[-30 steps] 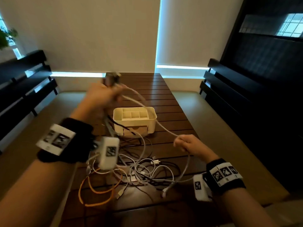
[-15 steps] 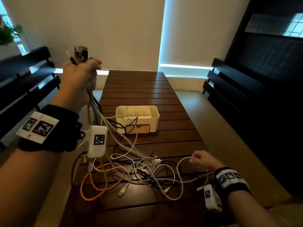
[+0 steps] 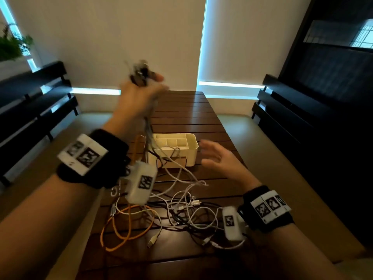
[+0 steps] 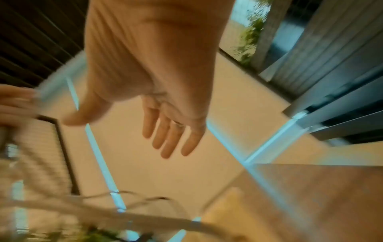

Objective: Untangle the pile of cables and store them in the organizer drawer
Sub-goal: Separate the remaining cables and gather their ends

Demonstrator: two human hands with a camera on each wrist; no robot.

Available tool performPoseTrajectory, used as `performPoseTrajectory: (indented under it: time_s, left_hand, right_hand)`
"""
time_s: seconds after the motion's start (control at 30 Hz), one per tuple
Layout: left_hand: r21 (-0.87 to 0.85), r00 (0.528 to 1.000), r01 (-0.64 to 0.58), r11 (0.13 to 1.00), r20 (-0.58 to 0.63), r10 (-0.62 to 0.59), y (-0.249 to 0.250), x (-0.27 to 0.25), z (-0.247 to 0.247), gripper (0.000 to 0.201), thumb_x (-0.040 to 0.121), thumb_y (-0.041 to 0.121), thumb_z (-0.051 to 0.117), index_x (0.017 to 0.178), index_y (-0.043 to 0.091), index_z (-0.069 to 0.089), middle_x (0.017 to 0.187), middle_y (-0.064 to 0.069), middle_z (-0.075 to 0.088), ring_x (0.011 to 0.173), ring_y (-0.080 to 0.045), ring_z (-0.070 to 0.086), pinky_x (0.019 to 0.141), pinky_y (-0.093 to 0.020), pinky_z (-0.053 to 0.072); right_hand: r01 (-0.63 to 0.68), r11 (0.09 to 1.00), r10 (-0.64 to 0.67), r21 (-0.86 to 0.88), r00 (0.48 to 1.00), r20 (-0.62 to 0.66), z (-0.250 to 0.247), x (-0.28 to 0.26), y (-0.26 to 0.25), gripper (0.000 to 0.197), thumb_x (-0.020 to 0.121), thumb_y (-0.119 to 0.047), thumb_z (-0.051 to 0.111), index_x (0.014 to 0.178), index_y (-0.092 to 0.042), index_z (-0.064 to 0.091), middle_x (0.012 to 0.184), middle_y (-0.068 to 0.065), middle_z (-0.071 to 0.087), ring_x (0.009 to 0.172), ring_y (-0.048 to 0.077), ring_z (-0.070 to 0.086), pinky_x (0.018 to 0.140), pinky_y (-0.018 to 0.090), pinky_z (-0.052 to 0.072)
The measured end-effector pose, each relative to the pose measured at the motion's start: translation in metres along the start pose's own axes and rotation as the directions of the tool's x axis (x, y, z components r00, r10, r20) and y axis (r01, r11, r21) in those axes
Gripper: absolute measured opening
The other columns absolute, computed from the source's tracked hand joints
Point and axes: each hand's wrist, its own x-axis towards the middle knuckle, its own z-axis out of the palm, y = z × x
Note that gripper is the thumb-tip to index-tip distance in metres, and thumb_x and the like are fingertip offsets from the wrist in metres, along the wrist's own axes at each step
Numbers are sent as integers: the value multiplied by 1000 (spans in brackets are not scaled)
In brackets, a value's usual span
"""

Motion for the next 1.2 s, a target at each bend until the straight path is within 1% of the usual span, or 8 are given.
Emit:
performPoseTrajectory:
  time_s: [0.13,0.23,0.37,0.53,0.77,0.93,1.1,1.2]
  left_hand:
    - [-4,975,21,1000,223,-19,-17,-24,41,18,81,7,66,74,21,59,42,13,48,36,1,40,42,-14,34]
    - [-250,964,130,959,257,-64,-10,-21,36,19,85,6,61,75,20,54,41,13,40,32,0,31,34,-13,23]
    - [-457,988,148,877,108,-111,-2,-8,15,27,93,3,50,76,23,47,39,13,31,29,0,22,30,-13,18]
    - [-529,972,-189,827,-223,80,43,36,-64,26,93,7,48,74,22,42,41,10,33,33,-2,27,35,-16,21]
    - [66,982,-169,983,-75,174,36,56,-127,40,101,14,36,63,26,42,41,11,37,35,-2,30,38,-11,26]
    - [637,941,-206,742,337,-28,-12,-12,-50,12,78,20,75,89,21,70,73,17,65,69,5,57,68,-12,42]
    - [545,840,-148,825,510,-186,-70,-53,-8,53,53,35,90,100,27,67,74,20,68,77,10,62,78,-13,51]
    - [580,816,-87,810,509,-276,-90,-56,0,43,54,37,90,89,32,64,84,11,71,83,-2,66,74,-17,52]
  right_hand:
    - [246,901,-261,358,965,-6,44,26,-73,103,45,-48,86,132,-20,38,130,2,53,125,17,49,102,32,43]
    - [209,910,-229,358,973,14,59,34,-80,52,65,-13,83,106,-7,51,87,5,66,78,10,66,73,31,55]
    - [86,993,-97,86,987,131,63,39,-66,18,79,-4,68,76,-19,58,62,-3,62,57,13,58,58,30,51]
    - [-73,990,93,-119,981,169,44,25,-4,7,85,-15,65,79,-17,61,65,-7,57,53,2,55,57,21,51]
    - [-173,961,167,-215,985,-46,24,16,19,19,87,-26,62,69,-18,64,64,-2,61,58,6,58,59,20,50]
    - [-102,679,64,-727,995,-80,27,27,-9,23,93,-36,49,98,-17,63,88,8,65,84,26,60,69,34,45]
    - [-22,457,-6,-889,1000,-28,43,26,-52,24,94,-25,43,107,-13,60,105,10,63,100,30,59,75,34,41]
    - [-20,400,-29,-916,999,-34,40,27,-62,23,93,-25,44,101,-12,60,101,9,64,96,30,60,69,33,37]
